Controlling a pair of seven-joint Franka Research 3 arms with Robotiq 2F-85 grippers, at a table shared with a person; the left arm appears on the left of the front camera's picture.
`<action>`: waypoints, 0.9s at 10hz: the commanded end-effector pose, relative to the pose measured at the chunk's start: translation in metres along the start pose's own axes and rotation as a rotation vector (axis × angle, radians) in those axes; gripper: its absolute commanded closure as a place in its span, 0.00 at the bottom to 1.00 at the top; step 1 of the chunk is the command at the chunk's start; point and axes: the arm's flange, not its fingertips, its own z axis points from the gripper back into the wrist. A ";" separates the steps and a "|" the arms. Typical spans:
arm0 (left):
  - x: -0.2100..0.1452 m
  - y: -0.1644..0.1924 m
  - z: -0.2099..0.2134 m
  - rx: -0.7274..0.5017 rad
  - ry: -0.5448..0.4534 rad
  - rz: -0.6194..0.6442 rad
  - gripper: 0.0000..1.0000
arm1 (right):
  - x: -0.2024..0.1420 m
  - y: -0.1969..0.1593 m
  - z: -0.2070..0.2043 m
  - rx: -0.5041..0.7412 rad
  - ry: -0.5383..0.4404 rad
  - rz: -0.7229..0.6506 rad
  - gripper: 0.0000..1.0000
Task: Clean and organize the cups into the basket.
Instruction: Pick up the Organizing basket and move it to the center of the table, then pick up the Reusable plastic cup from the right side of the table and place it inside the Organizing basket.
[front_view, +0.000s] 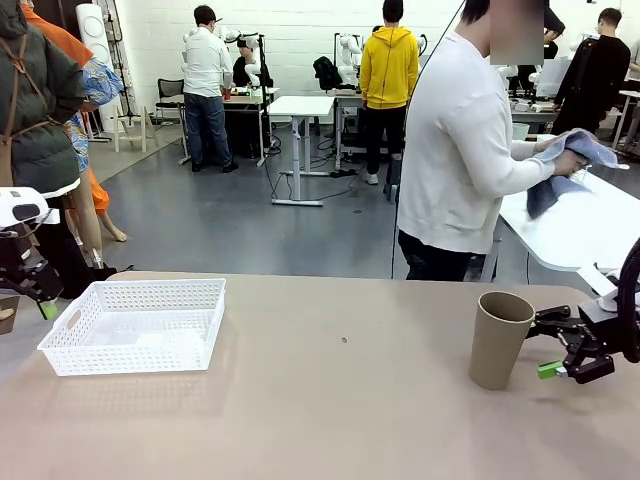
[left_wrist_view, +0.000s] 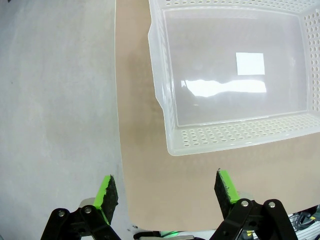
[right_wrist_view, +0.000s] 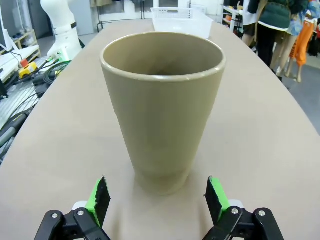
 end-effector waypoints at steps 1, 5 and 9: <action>0.005 0.000 -0.002 -0.001 -0.009 -0.027 0.00 | 0.006 -0.009 -0.015 0.026 -0.024 0.003 0.00; -0.002 -0.003 -0.005 0.016 -0.027 -0.057 0.00 | 0.010 -0.025 -0.039 0.064 -0.025 -0.012 0.00; -0.013 -0.009 -0.011 0.044 -0.064 -0.115 0.00 | 0.018 -0.036 -0.064 0.111 -0.023 -0.007 0.00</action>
